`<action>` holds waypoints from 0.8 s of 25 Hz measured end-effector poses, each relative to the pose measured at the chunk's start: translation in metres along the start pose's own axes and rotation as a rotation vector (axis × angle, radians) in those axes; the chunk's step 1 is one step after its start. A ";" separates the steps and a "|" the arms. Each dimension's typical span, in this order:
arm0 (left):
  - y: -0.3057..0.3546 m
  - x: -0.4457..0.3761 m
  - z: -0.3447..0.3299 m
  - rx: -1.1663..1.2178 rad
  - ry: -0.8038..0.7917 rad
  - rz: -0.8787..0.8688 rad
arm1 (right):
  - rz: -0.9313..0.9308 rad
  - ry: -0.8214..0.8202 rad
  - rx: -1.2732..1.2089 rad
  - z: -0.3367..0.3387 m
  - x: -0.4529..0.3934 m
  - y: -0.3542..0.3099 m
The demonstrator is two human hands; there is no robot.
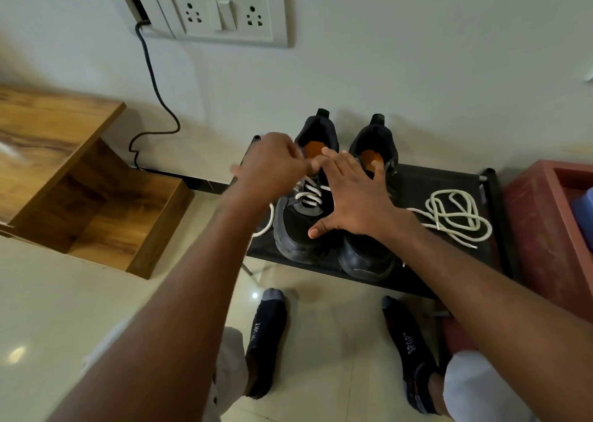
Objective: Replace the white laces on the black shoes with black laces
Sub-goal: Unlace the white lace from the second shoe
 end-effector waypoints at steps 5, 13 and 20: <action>0.021 -0.007 -0.015 -0.544 0.110 -0.161 | -0.005 0.002 -0.012 0.000 0.001 0.003; 0.021 -0.018 -0.011 -0.610 0.054 -0.174 | -0.008 -0.020 -0.005 0.000 0.000 0.004; 0.023 -0.028 0.020 0.256 0.127 -0.018 | -0.024 0.016 -0.003 0.000 0.001 0.005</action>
Point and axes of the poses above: each hand's wrist, its own x-axis away from the middle knuckle, its own z-axis out of the back of the hand, y = z × x, the point moved 2 cm from there along -x, towards the middle knuckle, and after that the axes turned 8 degrees about -y, right-handed, at the moved point
